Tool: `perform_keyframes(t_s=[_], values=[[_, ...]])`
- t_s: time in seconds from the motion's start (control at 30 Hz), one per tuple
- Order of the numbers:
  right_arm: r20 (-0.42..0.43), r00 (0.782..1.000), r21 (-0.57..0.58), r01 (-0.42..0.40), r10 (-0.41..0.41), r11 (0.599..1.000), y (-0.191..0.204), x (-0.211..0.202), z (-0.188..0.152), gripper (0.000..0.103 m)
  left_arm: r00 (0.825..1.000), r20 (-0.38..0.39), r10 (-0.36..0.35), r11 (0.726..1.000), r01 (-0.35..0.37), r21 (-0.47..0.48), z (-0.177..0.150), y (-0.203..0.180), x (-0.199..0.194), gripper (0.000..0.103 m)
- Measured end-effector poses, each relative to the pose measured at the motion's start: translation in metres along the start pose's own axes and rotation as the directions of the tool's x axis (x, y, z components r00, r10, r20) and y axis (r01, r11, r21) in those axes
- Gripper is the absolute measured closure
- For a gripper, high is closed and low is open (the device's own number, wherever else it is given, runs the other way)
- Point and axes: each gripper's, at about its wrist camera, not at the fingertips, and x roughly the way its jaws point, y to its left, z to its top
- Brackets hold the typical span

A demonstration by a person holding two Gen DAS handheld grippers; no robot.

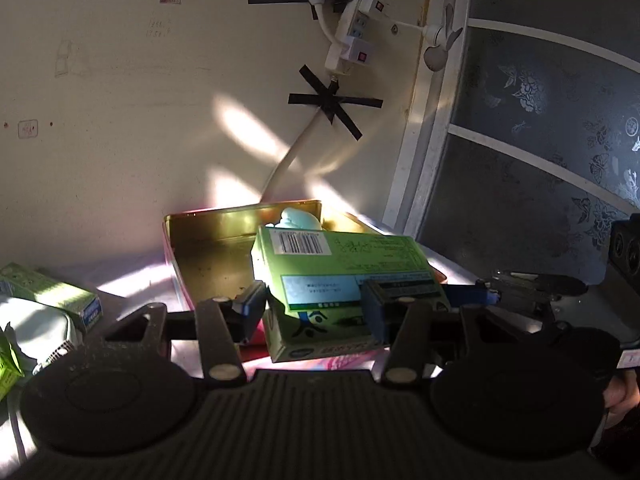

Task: Organize objects
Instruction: 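Lower the medicine box into the tin and open the gripper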

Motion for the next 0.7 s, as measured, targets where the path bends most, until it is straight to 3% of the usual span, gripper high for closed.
perform_keyframes(t_s=[0.1, 0.2, 0.43, 0.57, 0.7], values=[[-0.019, 0.999, -0.006, 0.030, -0.030, 1.000, -0.016, 0.032, 0.023, 0.038, 0.999, -0.023, 0.041, 0.999, -0.041, -0.022, 0.017, 0.012, 0.043, 0.049], [-0.101, 0.994, 0.030, 0.037, -0.033, 0.999, -0.044, 0.074, 0.033, 0.038, 0.995, -0.073, 0.068, 0.997, -0.069, -0.018, 0.023, 0.022, 0.084, 0.049], [-0.288, 0.957, 0.091, 0.071, -0.042, 0.993, -0.089, 0.139, 0.032, 0.037, 0.976, -0.196, 0.098, 0.994, -0.107, -0.035, 0.021, 0.036, 0.154, 0.050], [-0.330, 0.938, 0.067, 0.132, -0.103, 0.989, -0.093, 0.159, 0.034, 0.030, 0.964, -0.227, 0.137, 0.990, -0.143, -0.011, 0.016, 0.036, 0.172, 0.050], [-0.300, 0.940, 0.047, 0.183, -0.161, 0.982, -0.092, 0.160, 0.035, 0.030, 0.966, -0.195, 0.169, 0.985, -0.169, 0.019, 0.020, 0.032, 0.157, 0.049]])
